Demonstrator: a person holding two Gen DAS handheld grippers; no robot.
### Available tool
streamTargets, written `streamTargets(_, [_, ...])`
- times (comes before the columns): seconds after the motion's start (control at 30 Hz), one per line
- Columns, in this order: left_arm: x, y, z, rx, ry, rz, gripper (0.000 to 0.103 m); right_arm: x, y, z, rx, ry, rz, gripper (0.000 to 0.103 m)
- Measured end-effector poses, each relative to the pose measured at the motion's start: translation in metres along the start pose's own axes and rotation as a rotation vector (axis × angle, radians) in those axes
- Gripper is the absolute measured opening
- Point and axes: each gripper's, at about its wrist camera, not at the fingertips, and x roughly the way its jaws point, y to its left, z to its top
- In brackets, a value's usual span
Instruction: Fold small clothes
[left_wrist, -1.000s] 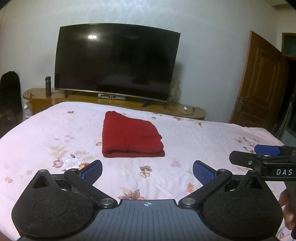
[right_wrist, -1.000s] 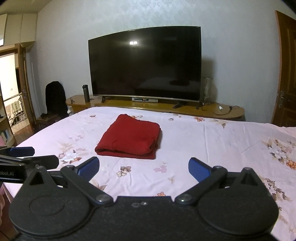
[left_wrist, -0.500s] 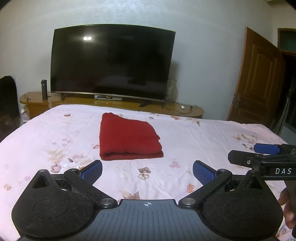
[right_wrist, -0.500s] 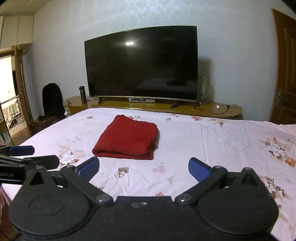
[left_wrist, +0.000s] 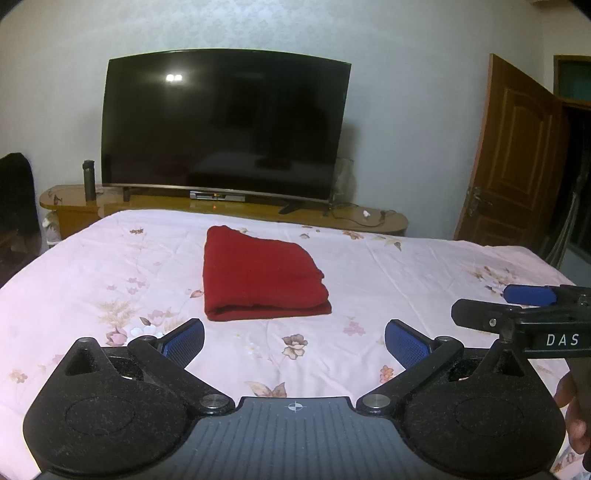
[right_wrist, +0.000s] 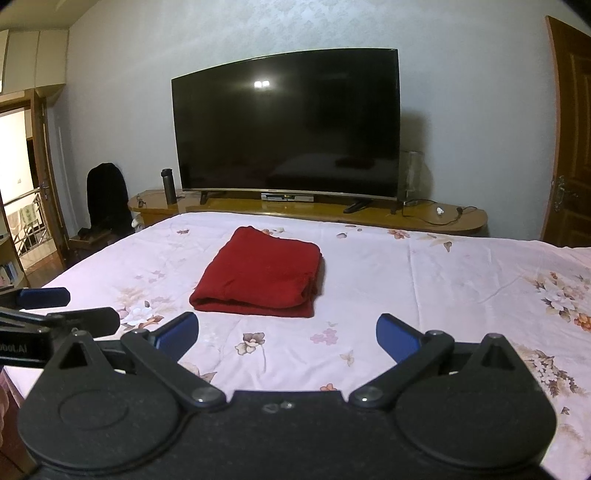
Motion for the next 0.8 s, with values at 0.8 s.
streamTargets(0.8, [-0.0023, 0.0047, 0.0023, 0.014, -0.012, -0.003, 0.103, 0.0014, 0.0044, 0.0019, -0.007, -0.005, -0.007, 0.102])
